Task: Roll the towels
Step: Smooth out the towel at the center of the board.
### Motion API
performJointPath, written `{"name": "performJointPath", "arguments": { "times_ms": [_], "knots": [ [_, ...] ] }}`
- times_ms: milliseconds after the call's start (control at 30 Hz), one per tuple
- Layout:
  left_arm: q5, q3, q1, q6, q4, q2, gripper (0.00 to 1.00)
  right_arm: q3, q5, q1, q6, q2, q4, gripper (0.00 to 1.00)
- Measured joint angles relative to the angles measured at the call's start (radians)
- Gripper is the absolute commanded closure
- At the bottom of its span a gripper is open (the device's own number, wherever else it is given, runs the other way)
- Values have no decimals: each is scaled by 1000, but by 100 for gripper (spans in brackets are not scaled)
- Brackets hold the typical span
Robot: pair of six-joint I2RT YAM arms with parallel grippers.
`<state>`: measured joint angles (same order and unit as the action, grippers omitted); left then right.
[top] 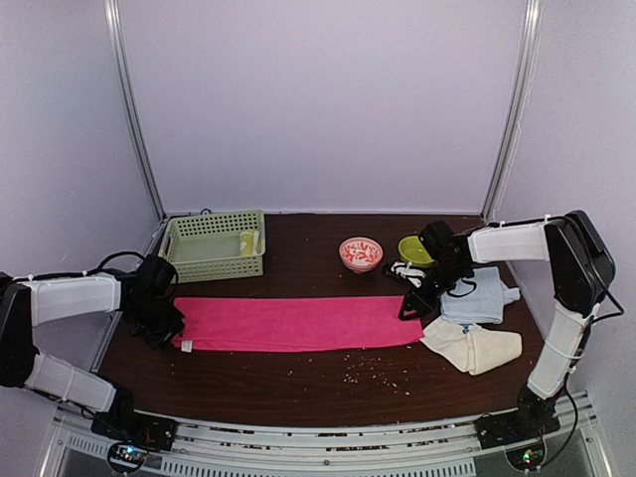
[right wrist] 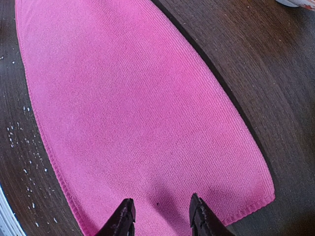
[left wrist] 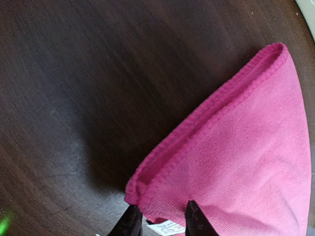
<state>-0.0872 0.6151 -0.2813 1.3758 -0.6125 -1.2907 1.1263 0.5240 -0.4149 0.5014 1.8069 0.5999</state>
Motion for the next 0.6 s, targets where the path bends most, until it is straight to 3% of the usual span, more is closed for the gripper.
{"name": "performJointPath", "arguments": {
  "times_ms": [233,533,600],
  "knots": [
    [-11,0,0,-2,24,5,75,0,0,0,0,0,3,61],
    [-34,3,0,-16,34,6,99,0,0,0,0,9,8,62],
    [-41,17,0,-23,16,12,100,-1,0,0,2,10,10,62]
  ]
}}
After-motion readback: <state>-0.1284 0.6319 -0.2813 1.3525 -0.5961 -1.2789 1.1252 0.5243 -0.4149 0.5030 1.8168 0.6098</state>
